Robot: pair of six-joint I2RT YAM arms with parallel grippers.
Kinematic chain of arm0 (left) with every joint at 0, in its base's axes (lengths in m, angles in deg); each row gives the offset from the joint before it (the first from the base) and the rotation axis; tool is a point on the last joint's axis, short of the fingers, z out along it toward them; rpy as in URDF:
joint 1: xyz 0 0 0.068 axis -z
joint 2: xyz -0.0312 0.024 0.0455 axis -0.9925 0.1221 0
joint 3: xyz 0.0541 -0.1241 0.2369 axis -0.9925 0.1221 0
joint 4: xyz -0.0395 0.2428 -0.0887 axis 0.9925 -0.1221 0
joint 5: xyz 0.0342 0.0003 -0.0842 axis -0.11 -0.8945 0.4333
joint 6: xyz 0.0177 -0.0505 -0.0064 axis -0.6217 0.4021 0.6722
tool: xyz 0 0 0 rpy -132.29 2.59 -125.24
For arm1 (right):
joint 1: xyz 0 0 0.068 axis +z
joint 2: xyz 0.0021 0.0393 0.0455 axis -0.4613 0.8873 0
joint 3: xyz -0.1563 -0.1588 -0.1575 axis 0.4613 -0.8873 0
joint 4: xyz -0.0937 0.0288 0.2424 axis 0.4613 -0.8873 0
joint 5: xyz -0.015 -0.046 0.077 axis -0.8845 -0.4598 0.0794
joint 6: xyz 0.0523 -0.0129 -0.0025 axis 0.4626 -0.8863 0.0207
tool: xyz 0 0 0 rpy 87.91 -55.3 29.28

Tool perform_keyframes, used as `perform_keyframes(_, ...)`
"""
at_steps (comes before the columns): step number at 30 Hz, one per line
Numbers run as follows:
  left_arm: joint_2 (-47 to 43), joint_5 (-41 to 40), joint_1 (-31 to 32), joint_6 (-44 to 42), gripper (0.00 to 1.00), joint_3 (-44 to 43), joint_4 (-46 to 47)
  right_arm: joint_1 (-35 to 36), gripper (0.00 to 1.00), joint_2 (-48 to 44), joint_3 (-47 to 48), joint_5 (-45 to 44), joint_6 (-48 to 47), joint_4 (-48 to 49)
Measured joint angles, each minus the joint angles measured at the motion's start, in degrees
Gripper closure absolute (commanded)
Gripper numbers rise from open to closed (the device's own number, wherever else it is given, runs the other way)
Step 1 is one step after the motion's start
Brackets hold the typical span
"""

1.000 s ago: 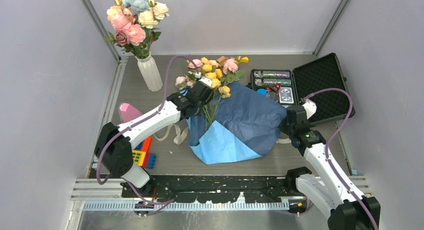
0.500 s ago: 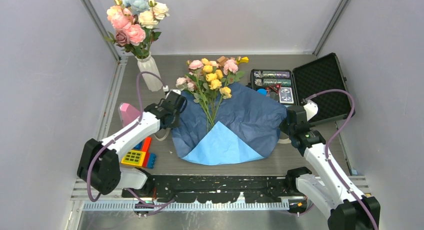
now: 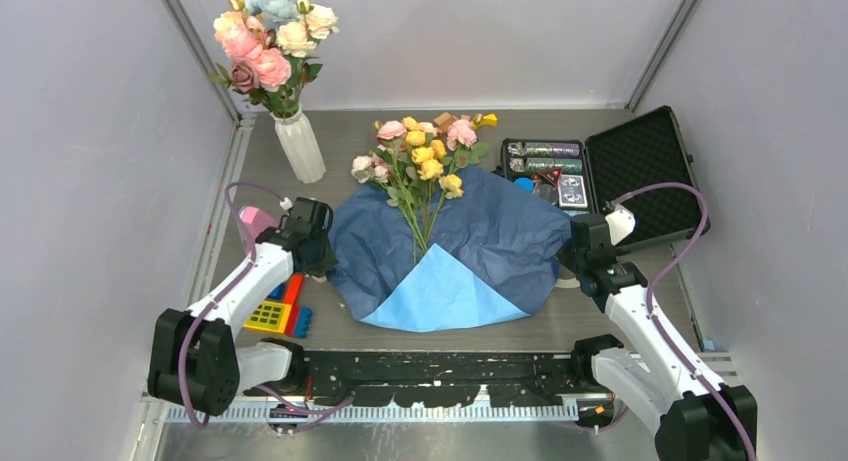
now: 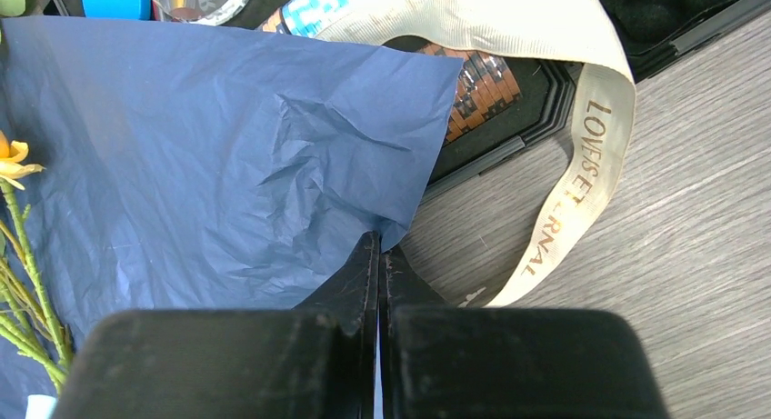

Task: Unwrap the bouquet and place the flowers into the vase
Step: Unfold the wrapping paper at the center of the board.

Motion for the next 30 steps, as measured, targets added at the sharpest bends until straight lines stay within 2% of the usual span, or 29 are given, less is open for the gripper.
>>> perform_keyframes(4,-1.4,1.11,-1.16,1.07,0.87,1.57,0.26,0.0,0.96,0.0,-0.26,-0.33,0.26,0.46)
perform_keyframes(6,-2.27,1.46,-1.33,1.11,0.79,1.73,0.15,0.0,0.87,0.0,-0.26,-0.33,0.24,0.5)
perform_keyframes(10,-3.63,2.16,-1.33,0.9,0.59,1.25,-0.24,0.0,0.64,-0.11,-0.26,-0.35,0.02,0.63)
perform_keyframes(11,-3.85,2.47,-1.33,0.81,0.46,0.61,-0.9,0.0,0.39,-0.28,-0.26,-0.39,-0.13,0.46)
perform_keyframes(13,-4.57,4.02,-1.33,0.2,0.38,-2.62,-2.73,0.0,0.28,-2.19,-0.15,-0.5,-1.4,-1.01)
perform_keyframes(15,-5.11,4.76,-1.33,-0.46,0.32,-5.09,-4.31,0.0,0.23,-4.85,0.22,-0.66,-2.03,-2.43)
perform_keyframes(19,-7.89,4.55,-1.33,-1.81,0.22,-10.23,-7.45,0.0,0.2,-9.84,2.49,-0.5,-3.32,-4.2)
perform_keyframes(25,-13.38,1.42,-1.33,-5.09,0.21,-16.7,-12.94,0.0,0.19,-10.86,6.62,1.33,-5.35,-5.77)
perform_keyframes(30,-16.22,2.6,-1.33,-6.64,0.22,-19.39,-14.25,0.0,0.19,-8.48,8.46,7.91,-6.73,-5.66)
